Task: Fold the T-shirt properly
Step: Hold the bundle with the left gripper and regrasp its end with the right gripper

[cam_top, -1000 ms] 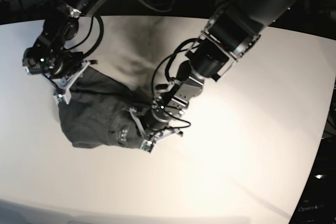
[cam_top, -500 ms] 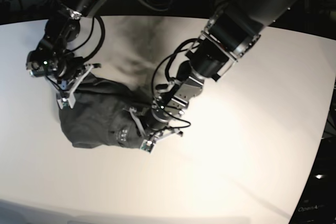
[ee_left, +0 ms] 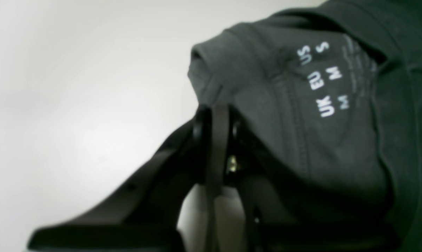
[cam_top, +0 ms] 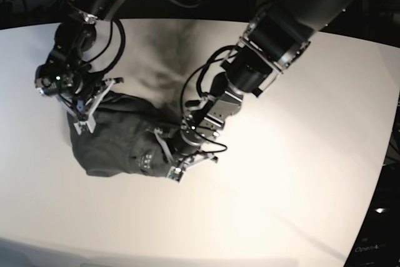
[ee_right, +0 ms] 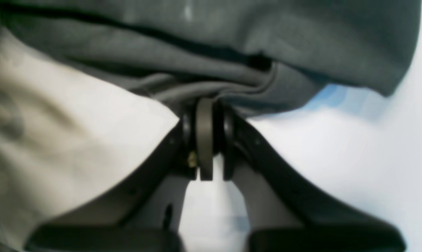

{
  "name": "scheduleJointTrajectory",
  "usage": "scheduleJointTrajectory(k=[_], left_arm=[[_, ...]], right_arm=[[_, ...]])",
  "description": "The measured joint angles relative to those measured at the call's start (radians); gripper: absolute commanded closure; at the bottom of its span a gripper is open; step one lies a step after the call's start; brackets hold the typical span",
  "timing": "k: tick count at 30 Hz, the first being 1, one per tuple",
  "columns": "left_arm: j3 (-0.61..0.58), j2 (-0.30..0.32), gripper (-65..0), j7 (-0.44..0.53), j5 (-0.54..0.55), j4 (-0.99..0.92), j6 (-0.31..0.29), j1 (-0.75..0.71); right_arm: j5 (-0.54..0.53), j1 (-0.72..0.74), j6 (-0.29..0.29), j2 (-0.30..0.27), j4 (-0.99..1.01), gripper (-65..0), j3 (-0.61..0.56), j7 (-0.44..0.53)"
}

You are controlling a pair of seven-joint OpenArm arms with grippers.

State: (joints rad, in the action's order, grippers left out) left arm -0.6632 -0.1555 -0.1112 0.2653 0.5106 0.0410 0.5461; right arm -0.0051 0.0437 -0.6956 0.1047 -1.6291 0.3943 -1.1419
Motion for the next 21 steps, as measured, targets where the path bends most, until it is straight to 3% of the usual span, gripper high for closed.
scheduleJointTrajectory(k=[9,17,21], left_arm=[[0.0,0.0,-2.7,0.0,0.0,0.0,0.0,-0.001],[0.0,0.0,-2.7,0.0,0.0,0.0,0.0,-0.001],[0.0,0.0,-2.7,0.0,0.0,0.0,0.0,-0.001]], right_arm=[[-0.002,-0.002,0.0,-0.022,0.001,-2.0,-0.038,0.122],[-0.002,0.034,0.0,-0.025,0.035,-2.2,-0.04,0.128],[0.004,0.044,0.001,-0.06,0.051,-3.2,-0.056,0.121]])
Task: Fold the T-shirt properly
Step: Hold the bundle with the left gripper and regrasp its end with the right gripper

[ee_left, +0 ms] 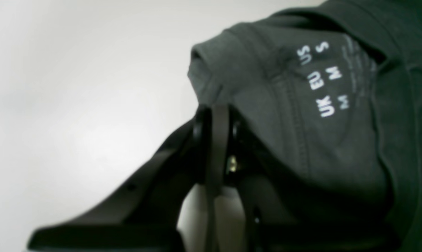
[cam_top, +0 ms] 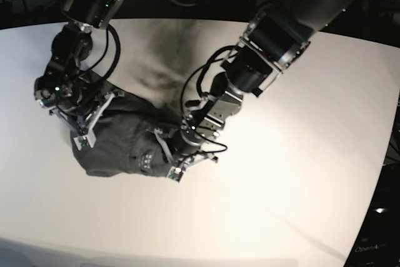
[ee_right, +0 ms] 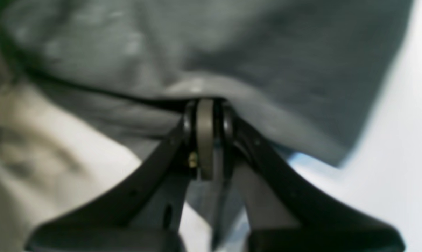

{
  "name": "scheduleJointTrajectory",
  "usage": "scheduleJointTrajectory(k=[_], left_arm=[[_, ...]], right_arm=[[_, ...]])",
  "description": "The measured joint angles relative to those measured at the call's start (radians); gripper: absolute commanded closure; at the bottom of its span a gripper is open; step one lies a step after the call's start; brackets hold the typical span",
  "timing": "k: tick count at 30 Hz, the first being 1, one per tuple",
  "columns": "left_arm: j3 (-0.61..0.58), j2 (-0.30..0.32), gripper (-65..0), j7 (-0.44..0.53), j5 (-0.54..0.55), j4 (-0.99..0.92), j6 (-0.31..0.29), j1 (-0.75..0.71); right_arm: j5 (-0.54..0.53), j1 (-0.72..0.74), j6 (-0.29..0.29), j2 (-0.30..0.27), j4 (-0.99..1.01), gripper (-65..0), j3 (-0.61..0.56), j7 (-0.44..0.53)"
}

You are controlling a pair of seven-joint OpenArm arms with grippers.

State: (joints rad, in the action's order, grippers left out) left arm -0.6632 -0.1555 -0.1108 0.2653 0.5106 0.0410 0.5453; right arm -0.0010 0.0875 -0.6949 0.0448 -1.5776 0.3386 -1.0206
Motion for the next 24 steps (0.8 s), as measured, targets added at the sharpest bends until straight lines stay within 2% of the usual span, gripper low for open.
scheduleJointTrajectory(k=[2,7,18,24], left_arm=[[0.0,0.0,-2.7,0.0,0.0,0.0,0.0,0.0],[0.0,0.0,-2.7,0.0,0.0,0.0,0.0,0.0],[0.0,0.0,-2.7,0.0,0.0,0.0,0.0,0.0],[0.0,0.0,-2.7,0.0,0.0,0.0,0.0,0.0]], right_arm=[[0.002,0.0,-0.001,-0.031,-0.004,-7.0,-0.035,-0.002],[0.001,-0.008,-0.001,-0.043,-0.005,-13.5,-0.049,0.0],[0.0,-0.058,-0.001,-0.05,-0.005,-14.5,-0.047,-0.034],[-0.003,-0.07,-0.004,-0.083,-0.008,-27.4,-0.044,-0.063]])
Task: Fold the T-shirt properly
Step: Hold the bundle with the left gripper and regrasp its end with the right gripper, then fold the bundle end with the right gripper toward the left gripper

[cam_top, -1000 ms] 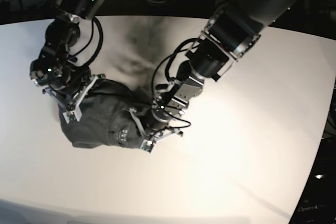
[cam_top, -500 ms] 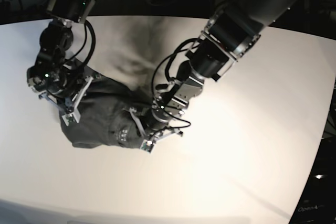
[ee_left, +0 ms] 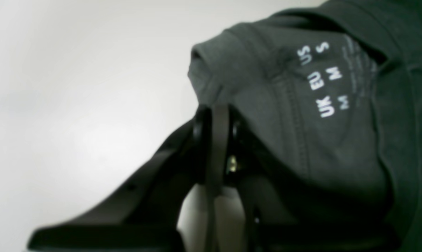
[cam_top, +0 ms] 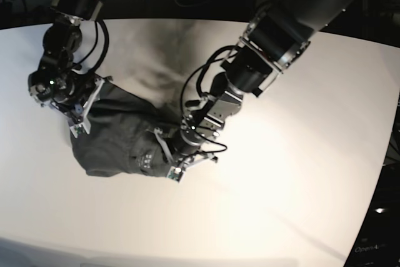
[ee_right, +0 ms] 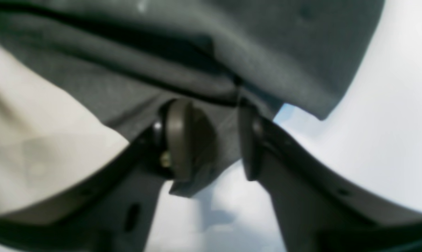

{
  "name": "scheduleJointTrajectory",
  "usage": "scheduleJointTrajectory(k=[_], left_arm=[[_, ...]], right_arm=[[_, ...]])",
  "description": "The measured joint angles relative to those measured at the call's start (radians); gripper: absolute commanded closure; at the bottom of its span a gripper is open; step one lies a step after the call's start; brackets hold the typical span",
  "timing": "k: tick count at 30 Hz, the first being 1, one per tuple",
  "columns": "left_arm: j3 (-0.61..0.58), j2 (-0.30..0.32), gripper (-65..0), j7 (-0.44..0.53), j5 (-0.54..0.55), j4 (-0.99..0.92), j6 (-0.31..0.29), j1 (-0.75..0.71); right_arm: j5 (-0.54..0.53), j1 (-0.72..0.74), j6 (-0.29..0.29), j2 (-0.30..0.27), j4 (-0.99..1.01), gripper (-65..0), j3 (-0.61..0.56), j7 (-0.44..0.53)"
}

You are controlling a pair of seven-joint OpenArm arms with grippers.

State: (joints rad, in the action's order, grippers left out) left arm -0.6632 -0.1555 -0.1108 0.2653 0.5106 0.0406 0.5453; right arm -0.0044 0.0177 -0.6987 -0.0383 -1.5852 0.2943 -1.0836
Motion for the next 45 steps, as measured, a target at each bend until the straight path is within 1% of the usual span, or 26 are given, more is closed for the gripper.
scheduleJointTrajectory(k=[2,8,19,24,33,34,35,36,37,38,39,40,45], left_arm=[[0.0,0.0,-2.7,0.0,0.0,0.0,0.0,0.0],[0.0,0.0,-2.7,0.0,0.0,0.0,0.0,0.0],[0.0,0.0,-2.7,0.0,0.0,0.0,0.0,0.0],[0.0,0.0,-2.7,0.0,0.0,0.0,0.0,0.0],[0.0,0.0,-2.7,0.0,0.0,0.0,0.0,0.0],[0.0,0.0,-2.7,0.0,0.0,0.0,0.0,0.0],[0.0,0.0,-2.7,0.0,0.0,0.0,0.0,0.0],[0.0,0.0,-2.7,0.0,0.0,0.0,0.0,0.0],[0.0,0.0,-2.7,0.0,0.0,0.0,0.0,0.0],[0.0,0.0,-2.7,0.0,0.0,0.0,0.0,0.0],[0.0,0.0,-2.7,0.0,0.0,0.0,0.0,0.0],[0.0,0.0,-2.7,0.0,0.0,0.0,0.0,0.0],[0.0,0.0,-2.7,0.0,0.0,0.0,0.0,0.0]], right_arm=[[0.005,-0.014,0.0,0.0,-0.018,-28.3,0.001,-0.005],[0.002,-0.05,0.002,-0.001,-0.104,-28.1,0.019,-0.003],[0.001,-0.101,0.003,0.003,-0.106,-27.9,0.025,-0.004],[-0.005,-0.117,0.003,0.025,-0.106,-27.6,0.024,0.003],[-0.006,-0.123,0.003,0.024,-0.106,-26.8,0.024,0.011],[-0.006,-0.123,0.003,0.024,-0.106,-24.5,0.024,0.011],[-0.006,-0.124,0.003,0.024,-0.106,-20.2,0.024,0.011],[-0.006,-0.124,0.003,0.024,-0.106,-13.8,0.024,0.01],[-0.007,-0.124,0.003,0.024,-0.106,-5.8,0.024,0.01],[-0.006,-0.124,0.0,0.025,-0.105,0.0,0.024,0.01],[-0.006,-0.124,0.001,0.024,-0.106,0.0,0.024,0.011],[-0.006,-0.124,0.0,0.024,-0.105,-1.7,0.024,0.011],[-0.006,-0.124,0.0,0.023,-0.105,-1.2,0.024,0.01]])
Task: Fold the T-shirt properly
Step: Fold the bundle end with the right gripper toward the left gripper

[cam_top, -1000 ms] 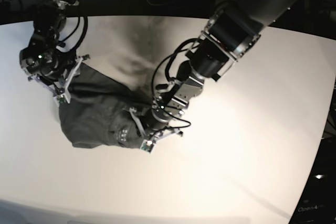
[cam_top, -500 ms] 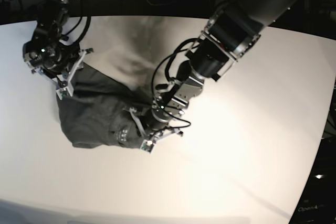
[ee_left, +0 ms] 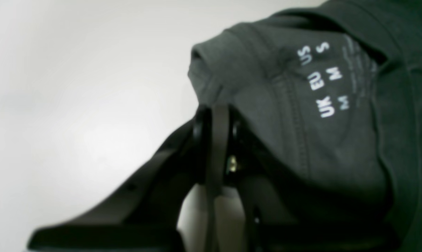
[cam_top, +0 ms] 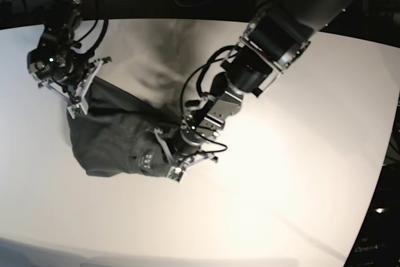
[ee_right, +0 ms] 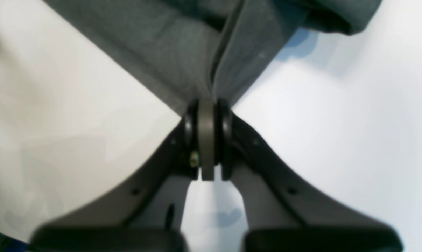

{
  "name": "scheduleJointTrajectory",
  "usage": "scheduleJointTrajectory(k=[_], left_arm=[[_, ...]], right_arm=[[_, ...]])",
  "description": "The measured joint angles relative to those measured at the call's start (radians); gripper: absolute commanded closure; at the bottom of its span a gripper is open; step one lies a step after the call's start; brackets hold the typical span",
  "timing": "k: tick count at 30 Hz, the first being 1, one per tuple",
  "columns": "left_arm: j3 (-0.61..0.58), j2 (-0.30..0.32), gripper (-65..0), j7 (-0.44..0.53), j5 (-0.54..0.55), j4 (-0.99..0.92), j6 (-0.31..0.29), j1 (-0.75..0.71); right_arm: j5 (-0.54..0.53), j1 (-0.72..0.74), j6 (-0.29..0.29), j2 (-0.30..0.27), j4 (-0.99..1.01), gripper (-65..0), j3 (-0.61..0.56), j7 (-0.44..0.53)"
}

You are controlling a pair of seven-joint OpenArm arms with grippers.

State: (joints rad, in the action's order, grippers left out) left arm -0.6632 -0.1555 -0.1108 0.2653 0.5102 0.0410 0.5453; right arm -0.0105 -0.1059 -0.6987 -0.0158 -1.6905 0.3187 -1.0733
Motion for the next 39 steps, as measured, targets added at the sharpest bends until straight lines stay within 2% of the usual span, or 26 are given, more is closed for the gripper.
scheduleJointTrajectory(k=[4,10,18,27,31,35,39], left_arm=[[0.0,0.0,-2.7,0.0,0.0,0.0,0.0,0.0],[0.0,0.0,-2.7,0.0,0.0,0.0,0.0,0.0],[0.0,0.0,-2.7,0.004,0.0,0.0,0.002,-0.005],[0.0,0.0,-2.7,0.018,0.0,0.002,0.005,-0.01],[0.0,0.0,-2.7,0.018,-0.001,0.002,0.007,-0.01],[0.0,0.0,-2.7,0.018,0.0,0.002,0.007,-0.011],[0.0,0.0,-2.7,0.018,0.0,0.002,0.008,-0.011]], right_arm=[[0.001,0.0,0.0,-0.001,-0.017,-1.2,0.0,-0.011],[0.001,0.009,0.0,-0.025,-0.18,-1.2,-0.01,-0.015],[0.004,0.087,0.0,-0.051,-0.18,-1.0,-0.062,-0.056],[0.008,0.145,0.0,-0.056,-0.18,-0.9,-0.21,-0.059],[0.007,0.184,-0.001,-0.058,-0.082,-1.0,-0.272,-0.052],[0.003,0.237,0.0,-0.079,0.052,-1.5,-0.283,-0.032],[0.01,0.253,0.0,-0.119,0.092,-1.6,-0.305,0.039]])
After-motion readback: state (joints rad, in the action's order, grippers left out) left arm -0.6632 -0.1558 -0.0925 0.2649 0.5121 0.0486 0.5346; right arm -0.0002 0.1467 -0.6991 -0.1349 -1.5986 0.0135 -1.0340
